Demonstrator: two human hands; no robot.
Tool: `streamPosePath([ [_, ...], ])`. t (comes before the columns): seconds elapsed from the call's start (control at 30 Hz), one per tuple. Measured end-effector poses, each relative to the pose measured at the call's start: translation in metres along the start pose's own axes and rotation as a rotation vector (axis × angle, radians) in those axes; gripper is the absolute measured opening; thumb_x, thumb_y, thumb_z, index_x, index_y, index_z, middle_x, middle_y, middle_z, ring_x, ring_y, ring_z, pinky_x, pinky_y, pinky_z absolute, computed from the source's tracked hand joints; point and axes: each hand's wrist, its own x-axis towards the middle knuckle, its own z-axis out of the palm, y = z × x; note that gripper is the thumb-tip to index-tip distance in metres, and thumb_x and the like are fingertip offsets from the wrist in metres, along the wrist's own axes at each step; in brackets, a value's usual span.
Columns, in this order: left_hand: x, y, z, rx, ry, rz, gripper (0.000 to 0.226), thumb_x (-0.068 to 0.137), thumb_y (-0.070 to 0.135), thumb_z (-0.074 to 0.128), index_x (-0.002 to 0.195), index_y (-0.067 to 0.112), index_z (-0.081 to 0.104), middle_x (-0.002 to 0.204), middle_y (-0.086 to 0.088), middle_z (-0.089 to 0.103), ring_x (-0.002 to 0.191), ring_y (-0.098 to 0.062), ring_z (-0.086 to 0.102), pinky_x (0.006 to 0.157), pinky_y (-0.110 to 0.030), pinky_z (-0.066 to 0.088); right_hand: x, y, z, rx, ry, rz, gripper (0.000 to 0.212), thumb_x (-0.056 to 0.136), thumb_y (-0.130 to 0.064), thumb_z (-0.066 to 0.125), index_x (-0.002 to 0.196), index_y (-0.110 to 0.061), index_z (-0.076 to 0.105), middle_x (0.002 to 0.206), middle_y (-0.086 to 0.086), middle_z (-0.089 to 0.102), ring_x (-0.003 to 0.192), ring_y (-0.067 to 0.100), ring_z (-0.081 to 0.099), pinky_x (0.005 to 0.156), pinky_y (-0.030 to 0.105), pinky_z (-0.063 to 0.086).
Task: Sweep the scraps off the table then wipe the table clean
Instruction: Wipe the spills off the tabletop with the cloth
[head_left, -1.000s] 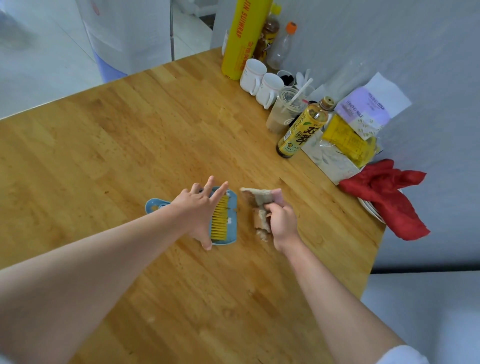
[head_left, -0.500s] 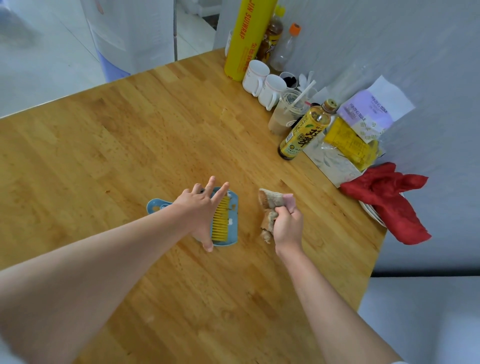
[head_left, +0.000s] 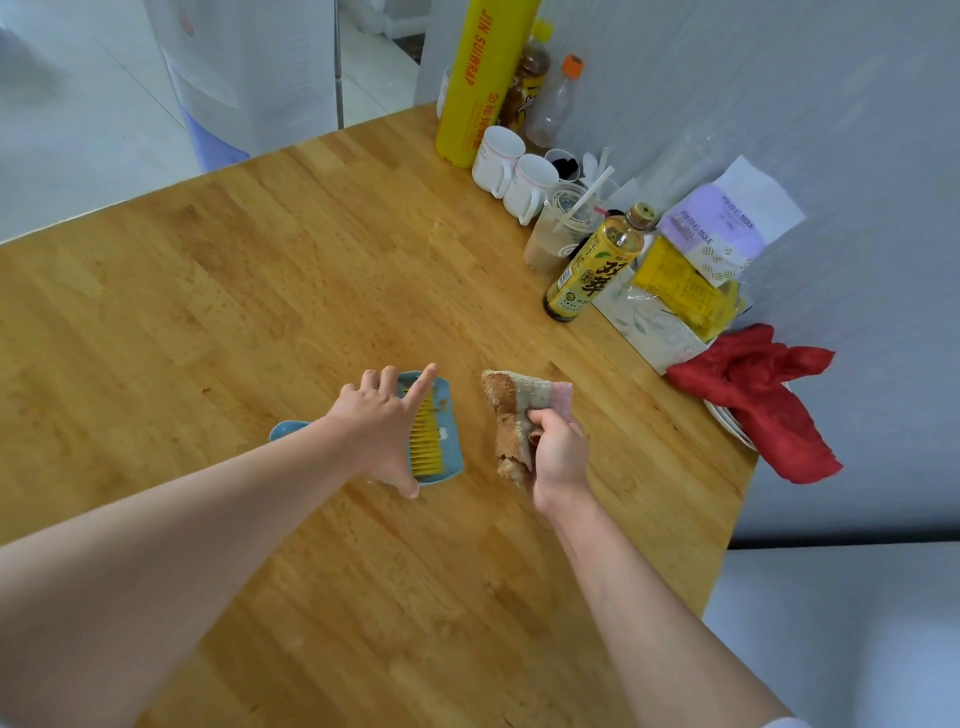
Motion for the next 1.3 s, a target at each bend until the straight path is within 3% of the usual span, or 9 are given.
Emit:
streamPosePath([
  [0.33,-0.023,-0.071,-0.022,0.008,-0.239,-0.48,0.165,0.045,0.072,0.084,0.146,0.029,-0.039,0.16,-0.025,0.004,0.142,-0.042,0.029,0.109,-0.052,0.038,0.01,-0.025,-0.043,-0.215,0.061,-0.181,0.03,0.089,-0.004,0.044,0.064,-0.021,0.047,0.059,0.003,0.04,0.054,0.02,0.036,0.054,0.036,0.031],
  [0.6,-0.026,-0.021,-0.009,0.064,-0.136,-0.181,0.166,0.044,0.069,0.085,0.143,0.032,-0.044,0.15,-0.011,0.016,0.135,-0.034,0.027,0.094,-0.044,0.05,-0.008,0.033,-0.051,-0.476,0.018,-0.29,0.034,0.101,-0.013,0.04,0.12,-0.028,0.063,0.057,-0.013,0.049,0.048,0.008,0.04,0.05,0.026,0.035],
  [0.67,-0.028,-0.006,0.002,0.068,-0.113,-0.143,0.166,0.046,0.067,0.086,0.143,0.031,-0.044,0.154,-0.011,0.01,0.137,-0.035,0.025,0.094,-0.044,0.05,-0.02,0.045,-0.041,-0.492,-0.011,-0.312,0.032,0.102,-0.012,0.039,0.117,-0.031,0.061,0.07,-0.02,0.043,0.048,0.01,0.045,0.05,0.026,0.036],
  [0.7,-0.029,-0.002,0.005,0.068,-0.104,-0.134,0.166,0.047,0.066,0.087,0.143,0.031,-0.043,0.158,-0.012,0.005,0.139,-0.036,0.023,0.094,-0.044,0.05,-0.024,0.049,-0.035,-0.473,-0.018,-0.314,0.032,0.103,-0.011,0.038,0.112,-0.034,0.059,0.07,0.002,0.062,0.055,0.017,0.054,0.051,0.03,0.038],
  [0.73,-0.03,-0.001,0.008,0.067,-0.097,-0.13,0.165,0.047,0.066,0.087,0.144,0.031,-0.042,0.161,-0.012,-0.002,0.141,-0.037,0.022,0.096,-0.044,0.049,-0.027,0.051,-0.029,-0.458,-0.02,-0.322,0.033,0.103,-0.009,0.038,0.107,-0.036,0.057,0.106,-0.001,0.059,0.075,0.017,0.059,0.062,0.034,0.041],
  [0.93,-0.034,-0.001,0.006,0.079,-0.086,-0.106,0.166,0.046,0.073,0.085,0.147,0.029,-0.038,0.165,-0.009,-0.019,0.146,-0.039,0.016,0.102,-0.045,0.045,-0.021,0.054,0.022,-0.523,-0.214,-0.346,0.036,0.096,-0.003,0.041,0.102,-0.034,0.059,0.088,-0.014,0.064,0.076,-0.005,0.058,0.073,0.021,0.039],
  [1.03,-0.036,-0.003,0.005,0.076,-0.078,-0.095,0.165,0.047,0.075,0.083,0.148,0.026,-0.038,0.165,-0.007,-0.019,0.146,-0.038,0.017,0.104,-0.045,0.044,-0.029,0.052,0.045,-0.345,-0.384,-0.337,0.036,0.091,-0.008,0.04,0.098,-0.032,0.066,0.087,-0.01,0.067,0.078,0.005,0.058,0.075,0.027,0.047],
  [1.17,-0.037,-0.007,0.007,0.029,-0.065,-0.094,0.166,0.046,0.074,0.085,0.147,0.026,-0.039,0.166,-0.005,-0.014,0.147,-0.038,0.017,0.106,-0.046,0.043,-0.021,0.038,0.025,-0.18,-0.226,-0.314,0.025,0.089,-0.013,0.042,0.079,-0.024,0.062,0.06,0.005,0.049,0.051,0.021,0.046,0.048,0.03,0.039],
  [1.3,-0.038,-0.011,0.01,0.01,-0.046,-0.131,0.163,0.049,0.07,0.085,0.147,0.029,-0.038,0.162,-0.009,0.004,0.14,-0.037,0.024,0.099,-0.045,0.047,-0.014,0.029,-0.003,-0.223,-0.147,-0.321,0.024,0.091,-0.012,0.041,0.075,-0.023,0.056,0.057,-0.006,0.048,0.051,0.011,0.043,0.047,0.021,0.036],
])
